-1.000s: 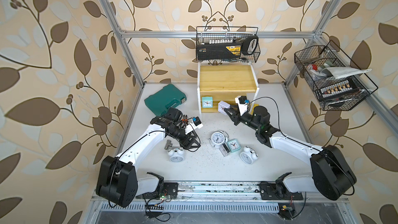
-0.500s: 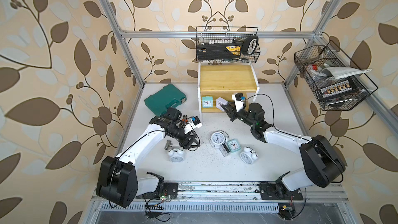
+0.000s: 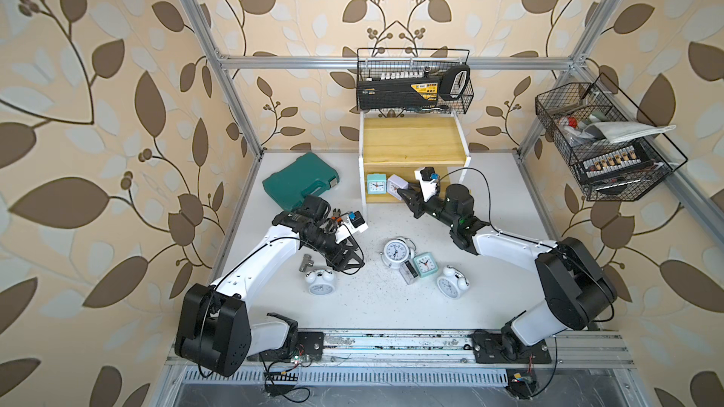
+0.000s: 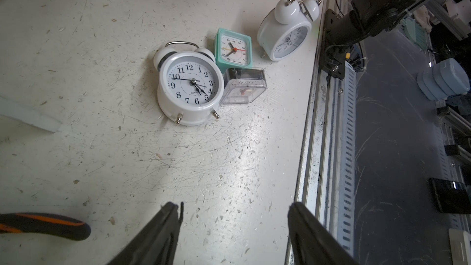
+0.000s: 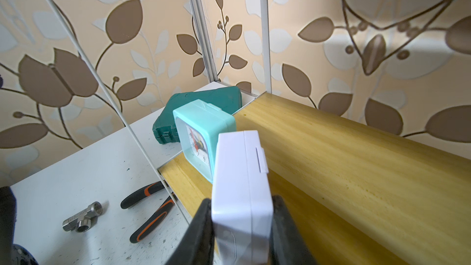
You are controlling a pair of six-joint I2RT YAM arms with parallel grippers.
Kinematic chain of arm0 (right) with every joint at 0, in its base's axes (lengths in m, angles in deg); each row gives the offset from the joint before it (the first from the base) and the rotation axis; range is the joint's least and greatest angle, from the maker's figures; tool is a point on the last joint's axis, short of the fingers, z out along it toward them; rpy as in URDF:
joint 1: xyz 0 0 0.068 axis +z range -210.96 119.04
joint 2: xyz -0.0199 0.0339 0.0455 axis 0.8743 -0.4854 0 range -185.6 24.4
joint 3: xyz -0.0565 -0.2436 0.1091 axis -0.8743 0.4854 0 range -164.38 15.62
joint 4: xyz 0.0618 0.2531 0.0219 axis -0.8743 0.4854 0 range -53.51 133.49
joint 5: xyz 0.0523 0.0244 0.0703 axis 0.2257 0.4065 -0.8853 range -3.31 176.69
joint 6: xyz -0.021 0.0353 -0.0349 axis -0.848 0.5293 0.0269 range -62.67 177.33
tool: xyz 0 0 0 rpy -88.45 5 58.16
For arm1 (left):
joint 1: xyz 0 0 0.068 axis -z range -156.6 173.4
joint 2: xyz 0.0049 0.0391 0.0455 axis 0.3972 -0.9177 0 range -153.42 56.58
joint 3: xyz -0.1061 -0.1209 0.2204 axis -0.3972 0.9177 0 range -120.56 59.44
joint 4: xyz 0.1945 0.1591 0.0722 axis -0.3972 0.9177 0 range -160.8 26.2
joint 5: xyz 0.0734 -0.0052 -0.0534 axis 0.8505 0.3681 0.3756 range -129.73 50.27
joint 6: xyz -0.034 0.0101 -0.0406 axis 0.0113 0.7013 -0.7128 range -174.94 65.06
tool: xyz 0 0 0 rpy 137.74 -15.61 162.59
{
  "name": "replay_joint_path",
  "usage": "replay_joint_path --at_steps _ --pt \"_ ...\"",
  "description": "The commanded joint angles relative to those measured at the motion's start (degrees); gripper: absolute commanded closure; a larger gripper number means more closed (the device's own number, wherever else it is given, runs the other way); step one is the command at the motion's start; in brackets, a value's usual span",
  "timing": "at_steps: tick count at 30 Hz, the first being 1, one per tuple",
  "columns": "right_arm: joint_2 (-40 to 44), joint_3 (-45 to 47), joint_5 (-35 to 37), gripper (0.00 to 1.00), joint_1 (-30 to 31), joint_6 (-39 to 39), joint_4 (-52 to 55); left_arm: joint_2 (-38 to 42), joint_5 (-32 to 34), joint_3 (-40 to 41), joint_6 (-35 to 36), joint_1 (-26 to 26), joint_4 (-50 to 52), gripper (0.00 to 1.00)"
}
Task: Place the alarm clocks on the shelf by style
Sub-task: Place the alarm on the shelf.
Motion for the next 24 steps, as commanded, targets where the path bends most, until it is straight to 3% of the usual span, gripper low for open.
replay_joint_path --at_steps 1,9,24 --pt "-0.11 -1.84 1.03 0.58 0.18 -0.49 1.55 0.35 -1.87 0.16 0.45 -0.83 0.27 0.29" --pt "2.97 0.62 3.83 0.44 1.56 -0.35 4.22 0.02 -2.04 0.26 0.78 -0.83 0.36 0.29" --pt "3.23 2.53 7.62 0.38 2.09 -0.18 5.69 0.09 -2.22 0.26 0.85 -0.91 0.54 0.29"
